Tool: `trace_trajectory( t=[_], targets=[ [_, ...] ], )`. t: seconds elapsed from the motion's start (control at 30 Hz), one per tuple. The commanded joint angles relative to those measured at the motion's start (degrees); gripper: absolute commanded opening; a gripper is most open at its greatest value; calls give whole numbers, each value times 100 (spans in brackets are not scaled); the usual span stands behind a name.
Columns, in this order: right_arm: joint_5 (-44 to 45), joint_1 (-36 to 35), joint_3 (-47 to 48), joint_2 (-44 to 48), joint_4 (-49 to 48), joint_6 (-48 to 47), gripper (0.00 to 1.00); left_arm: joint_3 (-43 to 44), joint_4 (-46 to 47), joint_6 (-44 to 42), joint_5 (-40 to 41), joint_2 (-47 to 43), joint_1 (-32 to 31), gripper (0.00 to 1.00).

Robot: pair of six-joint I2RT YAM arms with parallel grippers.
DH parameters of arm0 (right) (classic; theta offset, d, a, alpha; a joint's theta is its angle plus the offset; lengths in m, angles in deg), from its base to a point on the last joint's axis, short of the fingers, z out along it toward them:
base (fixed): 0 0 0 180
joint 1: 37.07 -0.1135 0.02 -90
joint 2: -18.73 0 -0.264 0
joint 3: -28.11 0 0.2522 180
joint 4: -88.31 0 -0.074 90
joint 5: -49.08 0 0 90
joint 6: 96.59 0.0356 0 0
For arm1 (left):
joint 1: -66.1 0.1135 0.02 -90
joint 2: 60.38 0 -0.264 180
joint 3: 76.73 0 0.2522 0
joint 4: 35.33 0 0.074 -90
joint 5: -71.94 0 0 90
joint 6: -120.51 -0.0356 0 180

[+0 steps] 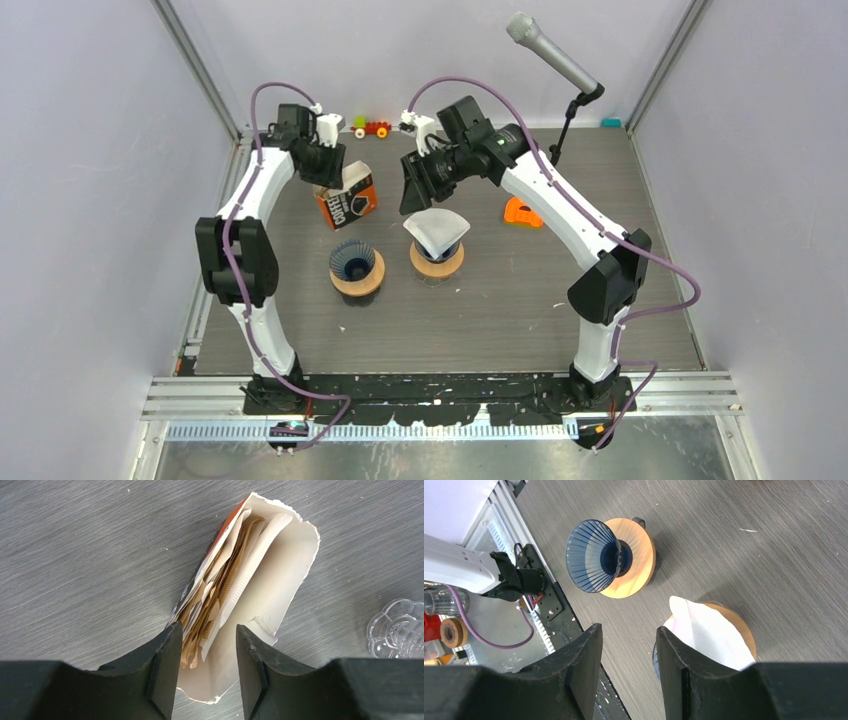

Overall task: Place the coffee filter in the dripper
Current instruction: Pick up the coffee filter from the coffee filter holder.

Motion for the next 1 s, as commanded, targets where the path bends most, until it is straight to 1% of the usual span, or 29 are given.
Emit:
trace_trajectory(
  t=[0.0,0.13,0.27,0.57,0.73,0.97],
  targets=[
    [-281,70,-17,209,-263,142,48,-99,284,-204,150,5,-77,45],
    [-348,105,-59,180,-270,173,48,-197,335,-239,168,41,-137,43],
    [-402,147,-107,141,-298,214,48,-317,412,-219,127,-10,-163,36],
    [-546,198,-113,56,-324,297,47,-197,381,-227,129,-156,-162,10],
    [-547,203,-147,49,-338,301,47,-42,207,-293,62,-343,-161,0],
    [-582,211,-162,-2,-339,302,47,-131,174,-453,-12,-708,-166,0]
  ],
)
